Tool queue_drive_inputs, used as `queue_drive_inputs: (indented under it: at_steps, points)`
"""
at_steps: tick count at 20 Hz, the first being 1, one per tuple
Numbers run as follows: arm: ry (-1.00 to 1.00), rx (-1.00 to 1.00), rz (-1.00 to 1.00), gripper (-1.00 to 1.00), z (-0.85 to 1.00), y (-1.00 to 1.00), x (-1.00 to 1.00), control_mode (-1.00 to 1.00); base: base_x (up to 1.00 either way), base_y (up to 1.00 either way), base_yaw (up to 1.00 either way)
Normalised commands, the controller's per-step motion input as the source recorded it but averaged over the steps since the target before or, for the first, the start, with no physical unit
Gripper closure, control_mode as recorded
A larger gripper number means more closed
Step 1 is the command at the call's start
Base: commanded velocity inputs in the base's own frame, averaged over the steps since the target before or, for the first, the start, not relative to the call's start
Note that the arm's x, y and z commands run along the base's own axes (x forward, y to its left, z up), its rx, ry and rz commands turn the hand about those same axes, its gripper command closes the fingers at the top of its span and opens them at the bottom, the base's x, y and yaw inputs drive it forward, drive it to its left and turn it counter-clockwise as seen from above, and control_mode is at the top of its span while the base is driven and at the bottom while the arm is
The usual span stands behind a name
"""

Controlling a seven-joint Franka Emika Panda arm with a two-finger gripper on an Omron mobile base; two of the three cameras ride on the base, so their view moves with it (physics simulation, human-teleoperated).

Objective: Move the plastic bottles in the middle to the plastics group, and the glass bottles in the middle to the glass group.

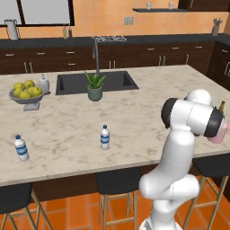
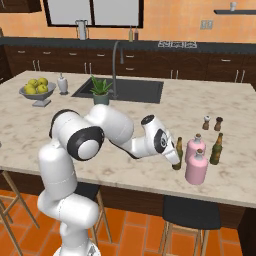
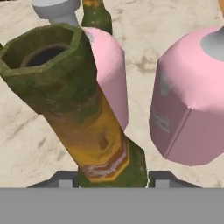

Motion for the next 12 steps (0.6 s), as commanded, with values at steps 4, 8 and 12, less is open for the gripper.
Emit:
queue_drive_inputs:
  at_steps: [4, 8, 12]
  points:
    - [0.00, 0.00, 0.00, -1.00, 0.04, 0.00, 0.00, -1.00, 0.00, 0.00, 0.00]
    - [0.00, 0.00, 0.00, -1.00, 0.14, 0.00, 0.00, -1.00, 0.00, 0.00, 0.00]
    - [0.00, 0.00, 0.00, -1.00, 0.47, 0.00, -0.13, -1.00, 0.00, 0.00, 0.00]
